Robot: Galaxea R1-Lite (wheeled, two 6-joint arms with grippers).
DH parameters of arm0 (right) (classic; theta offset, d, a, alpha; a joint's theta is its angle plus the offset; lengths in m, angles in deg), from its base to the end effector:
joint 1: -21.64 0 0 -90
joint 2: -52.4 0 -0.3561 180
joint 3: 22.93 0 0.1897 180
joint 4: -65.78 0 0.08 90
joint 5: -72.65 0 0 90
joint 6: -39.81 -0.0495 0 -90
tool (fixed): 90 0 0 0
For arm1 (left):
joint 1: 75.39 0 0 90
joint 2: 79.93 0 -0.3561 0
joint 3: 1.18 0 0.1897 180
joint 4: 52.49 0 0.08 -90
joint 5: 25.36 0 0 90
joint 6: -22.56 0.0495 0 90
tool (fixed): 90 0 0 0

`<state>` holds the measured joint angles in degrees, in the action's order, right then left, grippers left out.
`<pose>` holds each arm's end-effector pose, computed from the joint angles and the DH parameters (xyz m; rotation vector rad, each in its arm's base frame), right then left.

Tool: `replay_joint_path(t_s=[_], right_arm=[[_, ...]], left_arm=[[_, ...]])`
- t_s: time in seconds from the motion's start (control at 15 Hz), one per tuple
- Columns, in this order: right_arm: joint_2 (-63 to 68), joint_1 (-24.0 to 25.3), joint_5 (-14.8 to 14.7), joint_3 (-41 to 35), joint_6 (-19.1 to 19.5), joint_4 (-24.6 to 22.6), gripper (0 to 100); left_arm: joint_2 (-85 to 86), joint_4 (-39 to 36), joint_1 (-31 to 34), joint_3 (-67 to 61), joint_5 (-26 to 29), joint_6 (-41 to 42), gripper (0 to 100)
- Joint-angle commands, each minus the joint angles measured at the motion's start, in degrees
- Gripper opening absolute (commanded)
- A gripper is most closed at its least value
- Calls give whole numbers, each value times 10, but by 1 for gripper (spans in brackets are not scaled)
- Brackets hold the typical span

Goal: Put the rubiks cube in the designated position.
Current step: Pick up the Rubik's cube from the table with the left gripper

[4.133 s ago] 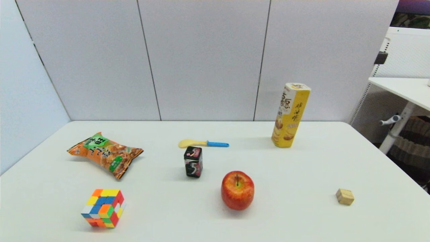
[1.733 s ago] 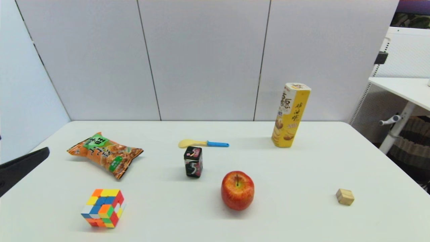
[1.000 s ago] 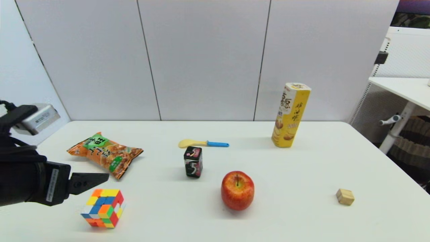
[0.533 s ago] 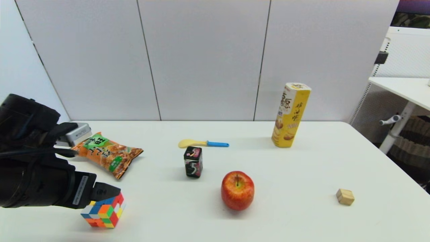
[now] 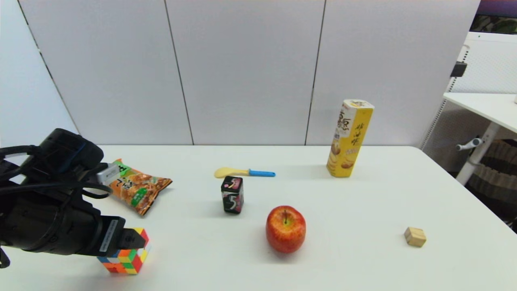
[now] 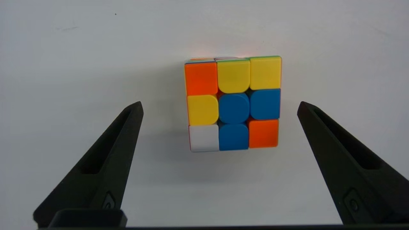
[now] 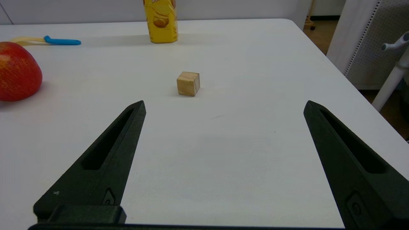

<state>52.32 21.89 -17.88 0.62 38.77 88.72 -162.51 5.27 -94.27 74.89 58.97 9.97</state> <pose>-0.0528 -0.0007 0.0771 0.0182 -0.0121 -0.0048 0.1895 -0.0596 0.2152 0.0425 1.1113 -0.0839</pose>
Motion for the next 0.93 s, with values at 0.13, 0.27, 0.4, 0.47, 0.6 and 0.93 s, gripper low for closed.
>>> replay_joint_path(t_s=[0.13,0.27,0.4,0.47,0.6,0.93], right_arm=[[1,0,0,0,0,0,100],[1,0,0,0,0,0,100],[1,0,0,0,0,0,100],[1,0,0,0,0,0,100],[1,0,0,0,0,0,100],[1,0,0,0,0,0,100]], left_arm=[[-36,0,-1,0,0,-7,100],[-45,0,-2,-1,0,-7,100],[-50,0,-4,-3,0,-7,100],[-54,0,-6,-3,0,-7,100],[-66,0,-11,-2,0,-6,100],[-83,-1,-13,-3,-2,-6,100]])
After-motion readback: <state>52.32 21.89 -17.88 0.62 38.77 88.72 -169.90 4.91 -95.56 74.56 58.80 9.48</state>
